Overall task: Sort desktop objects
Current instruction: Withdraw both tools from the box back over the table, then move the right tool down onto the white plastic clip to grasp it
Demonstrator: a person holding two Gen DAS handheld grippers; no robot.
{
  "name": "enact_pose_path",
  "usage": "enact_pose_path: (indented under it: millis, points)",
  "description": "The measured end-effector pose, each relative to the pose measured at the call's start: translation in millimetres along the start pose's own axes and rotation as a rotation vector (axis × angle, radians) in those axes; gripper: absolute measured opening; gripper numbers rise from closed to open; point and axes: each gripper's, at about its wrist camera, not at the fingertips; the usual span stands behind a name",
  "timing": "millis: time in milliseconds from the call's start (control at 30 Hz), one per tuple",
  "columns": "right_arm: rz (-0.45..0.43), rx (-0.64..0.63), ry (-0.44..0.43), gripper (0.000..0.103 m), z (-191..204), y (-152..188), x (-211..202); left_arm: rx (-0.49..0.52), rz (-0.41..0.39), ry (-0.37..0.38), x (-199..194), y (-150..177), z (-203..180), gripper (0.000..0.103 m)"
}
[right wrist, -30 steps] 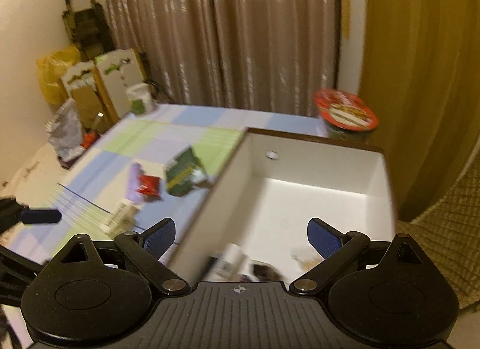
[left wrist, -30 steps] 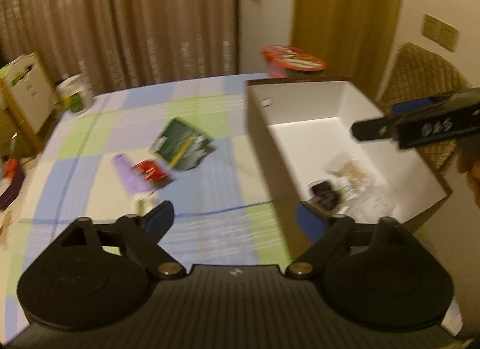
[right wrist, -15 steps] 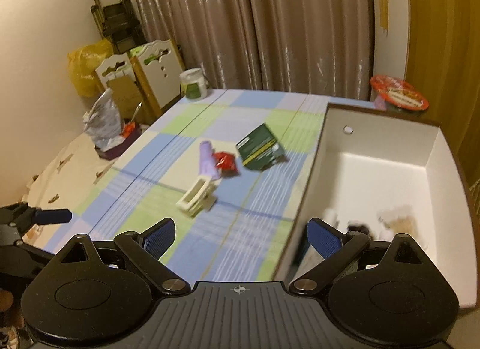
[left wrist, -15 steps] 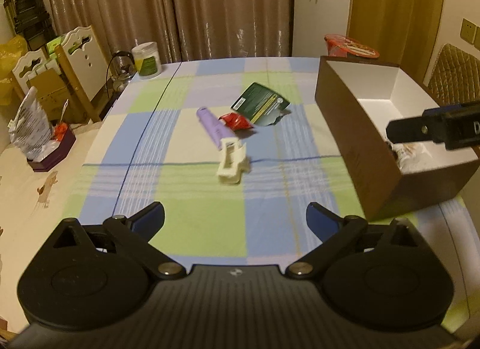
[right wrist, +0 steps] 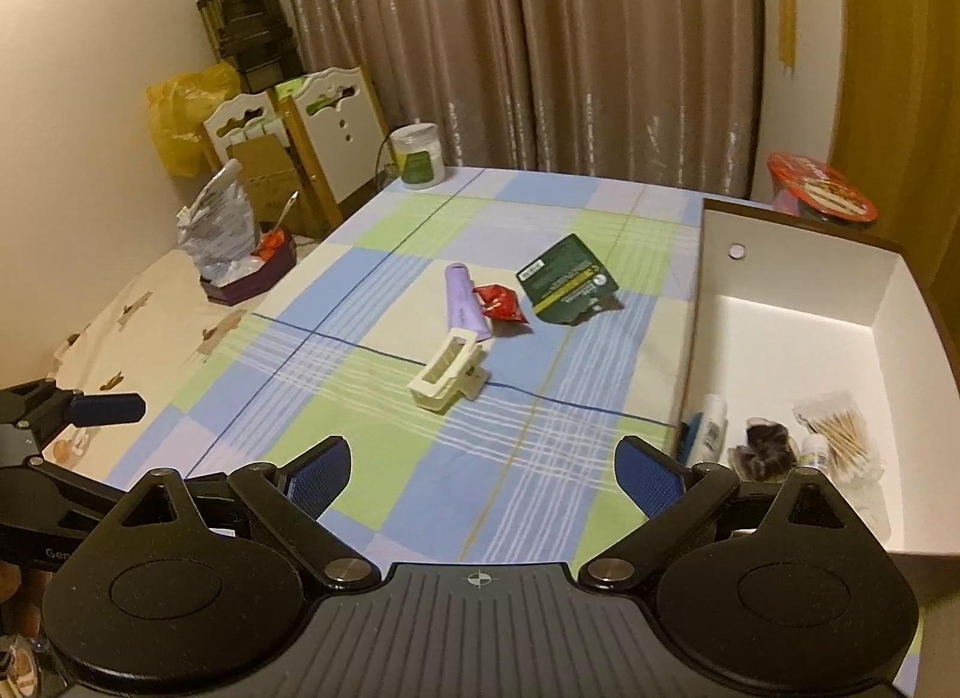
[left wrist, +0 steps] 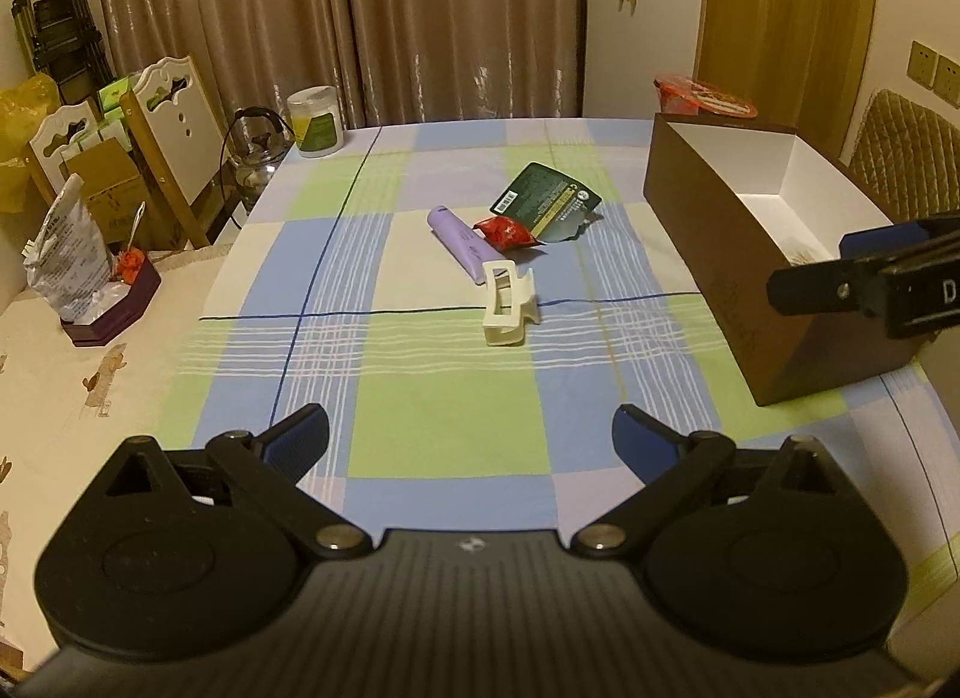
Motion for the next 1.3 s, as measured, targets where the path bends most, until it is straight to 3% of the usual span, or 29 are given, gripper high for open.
enact_pose_path:
  millis: [200, 433, 533, 733, 1100, 1300]
  points:
    - [0.015, -0.097, -0.040, 0.097, 2, -14, 18, -0.032, 0.003, -0.004, 6, -11, 5, 0.099]
    - [0.087, -0.321, -0.130, 0.097, 11, -11, 49, -0.012, 0.023, -0.034, 20, -20, 11, 0.099]
    - [0.121, -0.425, -0.135, 0.097, 17, -9, 65, 0.003, 0.043, -0.030, 28, -21, 18, 0.099]
    - [0.154, -0.483, -0.101, 0.097, 23, -14, 95, 0.044, 0.064, -0.008, 51, -26, 39, 0.099]
    - [0.233, -0.529, 0.012, 0.097, 47, -40, 178, 0.157, 0.075, 0.163, 140, -51, 107, 0.099]
    - [0.314, -0.591, -0.012, 0.097, 57, -49, 228, 0.177, 0.093, 0.233, 186, -63, 137, 0.099]
Point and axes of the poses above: each gripper's, at about its wrist camera, not at the fingertips, and x roughly the way its jaws point, z to its left, y to its underside, and after that the axes turned 5 degrees about x, right-handed
